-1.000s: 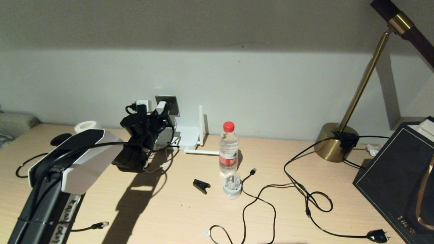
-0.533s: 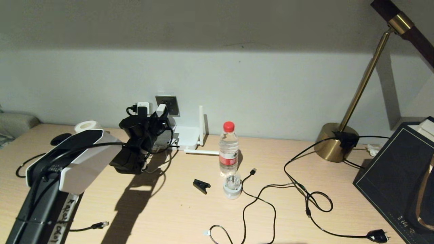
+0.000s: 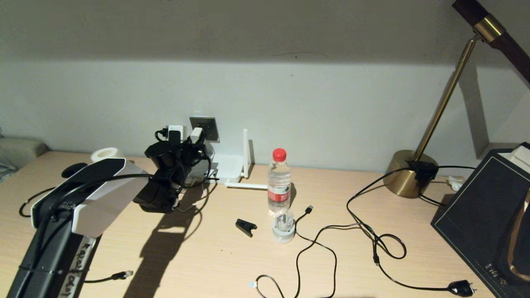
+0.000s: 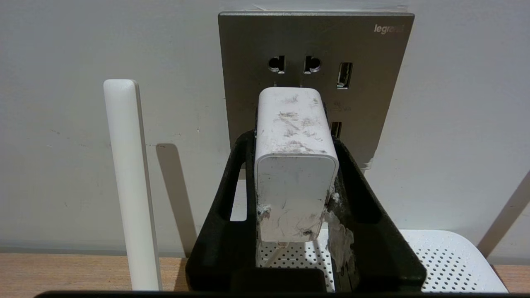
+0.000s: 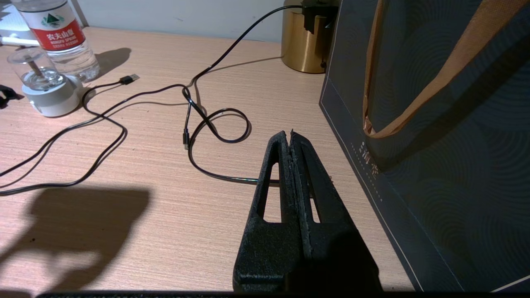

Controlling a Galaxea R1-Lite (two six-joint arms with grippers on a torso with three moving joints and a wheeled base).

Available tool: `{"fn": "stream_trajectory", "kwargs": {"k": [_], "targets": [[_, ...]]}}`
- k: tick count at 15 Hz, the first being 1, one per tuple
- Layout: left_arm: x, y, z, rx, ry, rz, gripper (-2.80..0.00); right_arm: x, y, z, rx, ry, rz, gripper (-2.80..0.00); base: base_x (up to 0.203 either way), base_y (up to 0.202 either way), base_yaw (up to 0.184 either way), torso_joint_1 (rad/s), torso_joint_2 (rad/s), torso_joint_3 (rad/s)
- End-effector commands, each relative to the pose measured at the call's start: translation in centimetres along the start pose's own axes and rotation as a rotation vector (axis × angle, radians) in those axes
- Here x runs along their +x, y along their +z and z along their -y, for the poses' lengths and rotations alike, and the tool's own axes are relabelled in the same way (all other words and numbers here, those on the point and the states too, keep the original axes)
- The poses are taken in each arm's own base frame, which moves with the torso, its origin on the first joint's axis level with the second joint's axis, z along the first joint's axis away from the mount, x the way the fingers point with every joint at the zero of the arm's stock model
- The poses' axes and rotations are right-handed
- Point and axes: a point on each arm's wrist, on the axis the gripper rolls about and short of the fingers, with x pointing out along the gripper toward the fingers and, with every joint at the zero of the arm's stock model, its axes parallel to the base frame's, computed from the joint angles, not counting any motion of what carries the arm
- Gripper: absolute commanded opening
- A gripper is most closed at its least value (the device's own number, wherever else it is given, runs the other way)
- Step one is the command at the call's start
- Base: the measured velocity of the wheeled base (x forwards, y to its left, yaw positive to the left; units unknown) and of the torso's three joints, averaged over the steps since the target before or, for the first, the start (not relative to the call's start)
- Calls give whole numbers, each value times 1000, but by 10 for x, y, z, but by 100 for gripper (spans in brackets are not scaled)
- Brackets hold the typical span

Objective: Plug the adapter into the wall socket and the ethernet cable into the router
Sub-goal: Align plug and socket

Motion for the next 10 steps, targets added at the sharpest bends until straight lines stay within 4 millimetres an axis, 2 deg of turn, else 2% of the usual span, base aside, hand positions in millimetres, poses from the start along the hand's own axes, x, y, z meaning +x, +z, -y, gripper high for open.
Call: {"fn": "stream_trajectory", "kwargs": {"k": [1, 10], "targets": [[0, 1, 0, 1, 0, 3, -280, 0, -1, 0, 0, 0, -6, -280, 0, 0, 0, 0, 0, 0], [1, 8, 0, 11, -3, 14, -280, 0, -1, 0, 0, 1, -6, -280, 0, 0, 0, 0, 0, 0]]}}
